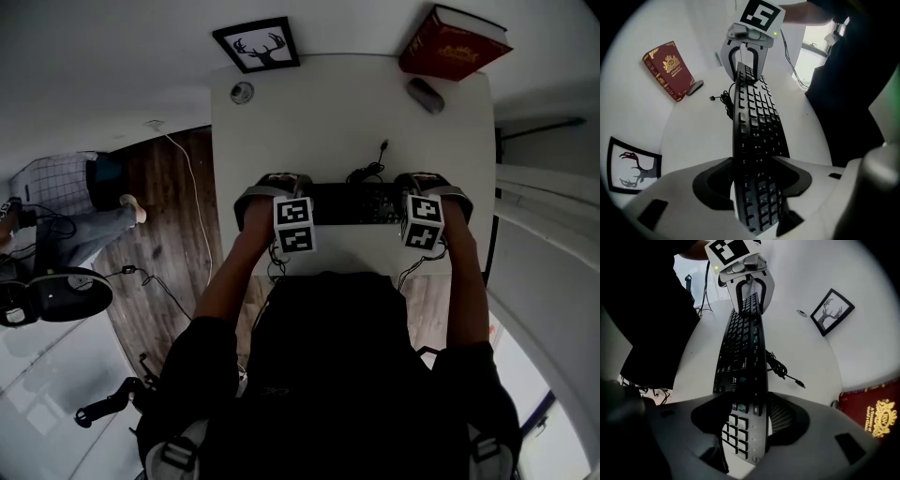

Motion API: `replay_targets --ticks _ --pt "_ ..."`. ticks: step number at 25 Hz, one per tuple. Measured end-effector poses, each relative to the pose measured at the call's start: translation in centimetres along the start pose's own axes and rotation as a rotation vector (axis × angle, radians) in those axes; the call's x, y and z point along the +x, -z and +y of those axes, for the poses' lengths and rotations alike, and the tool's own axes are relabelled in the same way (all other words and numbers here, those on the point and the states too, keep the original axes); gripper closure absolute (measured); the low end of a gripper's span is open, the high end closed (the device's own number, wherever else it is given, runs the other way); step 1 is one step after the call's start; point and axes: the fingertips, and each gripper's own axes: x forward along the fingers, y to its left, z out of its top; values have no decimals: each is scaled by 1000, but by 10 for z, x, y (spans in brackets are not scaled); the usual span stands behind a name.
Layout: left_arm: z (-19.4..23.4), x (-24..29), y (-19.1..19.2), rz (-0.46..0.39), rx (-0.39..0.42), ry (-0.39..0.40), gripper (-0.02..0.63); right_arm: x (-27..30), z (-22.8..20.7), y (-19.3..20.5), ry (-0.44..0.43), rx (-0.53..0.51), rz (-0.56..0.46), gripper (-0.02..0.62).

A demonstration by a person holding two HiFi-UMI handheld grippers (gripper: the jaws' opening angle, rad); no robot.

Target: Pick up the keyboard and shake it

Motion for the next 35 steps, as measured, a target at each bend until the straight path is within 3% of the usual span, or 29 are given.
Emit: replay_targets --ticks 8,20,28,33,35 --pt "5 9 2 -68 -29 180 362 9 -9 0 -152 0 -39 344" --pt "11 29 7 -53 -72 374 359 22 -15 -2 -333 42 -72 334" --pt "16 38 9 -31 -78 466 359 29 -20 1 -371 49 -92 328" --pt "12 38 6 -49 -103 465 357 27 -25 2 -317 62 -88 295" --pt "14 36 7 -54 -105 408 348 26 -27 3 -271 84 -80 290"
